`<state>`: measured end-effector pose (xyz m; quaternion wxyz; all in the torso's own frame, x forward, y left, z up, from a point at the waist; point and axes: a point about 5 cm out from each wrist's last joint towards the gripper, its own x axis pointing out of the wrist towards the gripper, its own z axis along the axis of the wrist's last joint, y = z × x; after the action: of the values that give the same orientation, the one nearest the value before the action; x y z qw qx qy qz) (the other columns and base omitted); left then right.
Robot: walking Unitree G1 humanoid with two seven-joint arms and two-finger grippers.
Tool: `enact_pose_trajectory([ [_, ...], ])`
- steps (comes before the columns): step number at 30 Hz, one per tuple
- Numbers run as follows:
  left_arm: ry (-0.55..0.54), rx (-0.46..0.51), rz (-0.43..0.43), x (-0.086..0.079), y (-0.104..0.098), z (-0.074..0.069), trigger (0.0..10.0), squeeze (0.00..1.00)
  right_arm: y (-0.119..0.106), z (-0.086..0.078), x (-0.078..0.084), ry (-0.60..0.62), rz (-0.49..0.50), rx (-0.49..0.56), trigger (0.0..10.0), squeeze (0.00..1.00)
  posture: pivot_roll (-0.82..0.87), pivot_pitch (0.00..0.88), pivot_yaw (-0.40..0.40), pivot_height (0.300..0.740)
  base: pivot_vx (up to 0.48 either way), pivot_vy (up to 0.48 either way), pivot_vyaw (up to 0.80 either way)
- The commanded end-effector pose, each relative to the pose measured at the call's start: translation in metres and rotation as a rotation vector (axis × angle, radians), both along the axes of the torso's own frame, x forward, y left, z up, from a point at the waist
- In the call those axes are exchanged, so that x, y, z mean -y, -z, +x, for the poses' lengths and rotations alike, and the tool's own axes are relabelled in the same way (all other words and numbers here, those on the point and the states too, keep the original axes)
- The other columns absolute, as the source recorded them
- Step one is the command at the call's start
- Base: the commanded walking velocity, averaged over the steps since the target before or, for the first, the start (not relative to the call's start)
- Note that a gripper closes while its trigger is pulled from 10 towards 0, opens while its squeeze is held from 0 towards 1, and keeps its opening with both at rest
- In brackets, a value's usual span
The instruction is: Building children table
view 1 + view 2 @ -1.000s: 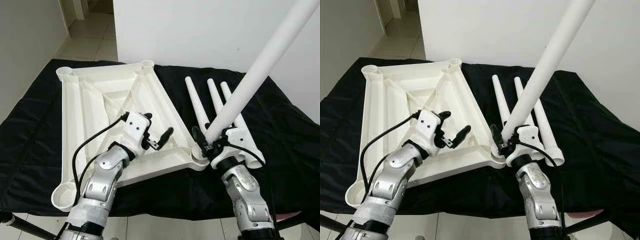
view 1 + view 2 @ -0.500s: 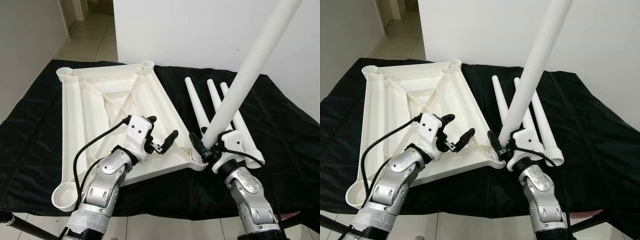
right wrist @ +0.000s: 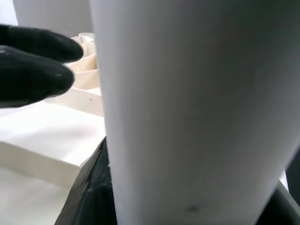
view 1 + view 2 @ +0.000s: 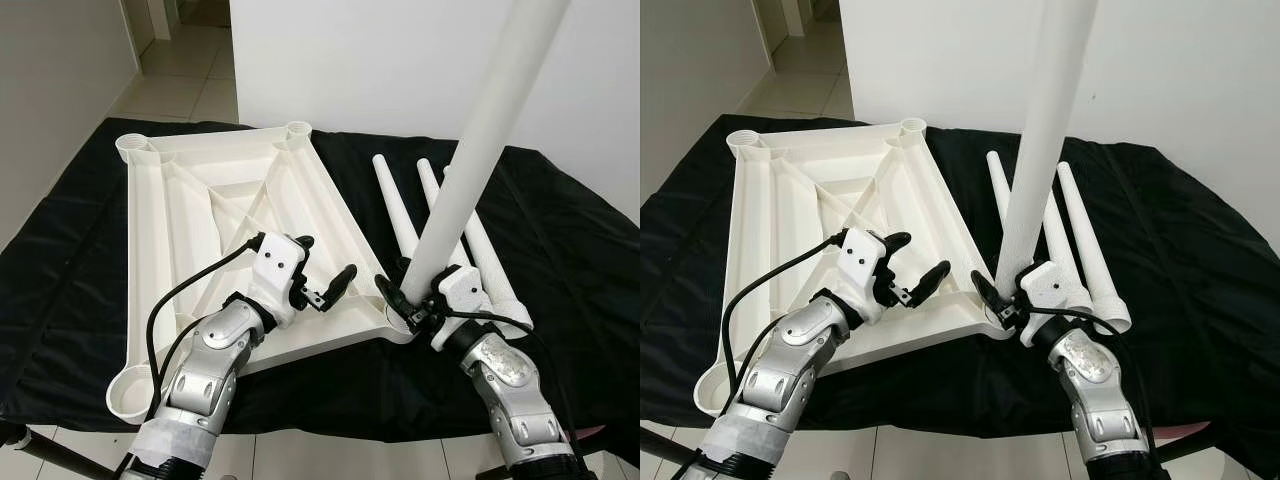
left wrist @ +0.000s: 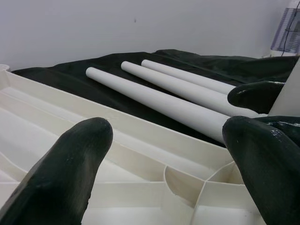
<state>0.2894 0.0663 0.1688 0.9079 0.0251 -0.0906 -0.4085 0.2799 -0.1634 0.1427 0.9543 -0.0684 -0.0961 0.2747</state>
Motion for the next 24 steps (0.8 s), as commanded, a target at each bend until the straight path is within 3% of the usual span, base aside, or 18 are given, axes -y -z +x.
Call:
enact_pose_trajectory([
  [1,0.048,0.0,0.009,0.003,0.0,-0.004,10.0,0.0,0.022,-0.002,0.013,0.06,0.047,-0.132,10.0,0.0,-0.01,0.082,-0.055,0.74,0.0,0.0,0.0],
  [5,0.045,-0.002,0.007,0.003,0.0,-0.004,10.0,0.0,0.028,-0.001,0.012,0.069,0.114,-0.167,10.0,0.0,-0.01,0.085,-0.058,0.74,0.0,0.0,0.0],
  [15,0.039,-0.002,0.008,0.002,0.0,-0.005,10.0,0.0,0.036,-0.004,0.003,0.064,0.165,-0.168,10.0,0.0,0.0,0.087,-0.061,0.74,0.0,0.0,0.0],
  [24,0.039,0.001,0.006,0.001,-0.002,-0.004,10.0,0.0,0.034,-0.003,0.001,0.072,0.082,-0.101,10.0,0.0,0.0,0.085,-0.051,0.74,0.0,0.0,0.0],
])
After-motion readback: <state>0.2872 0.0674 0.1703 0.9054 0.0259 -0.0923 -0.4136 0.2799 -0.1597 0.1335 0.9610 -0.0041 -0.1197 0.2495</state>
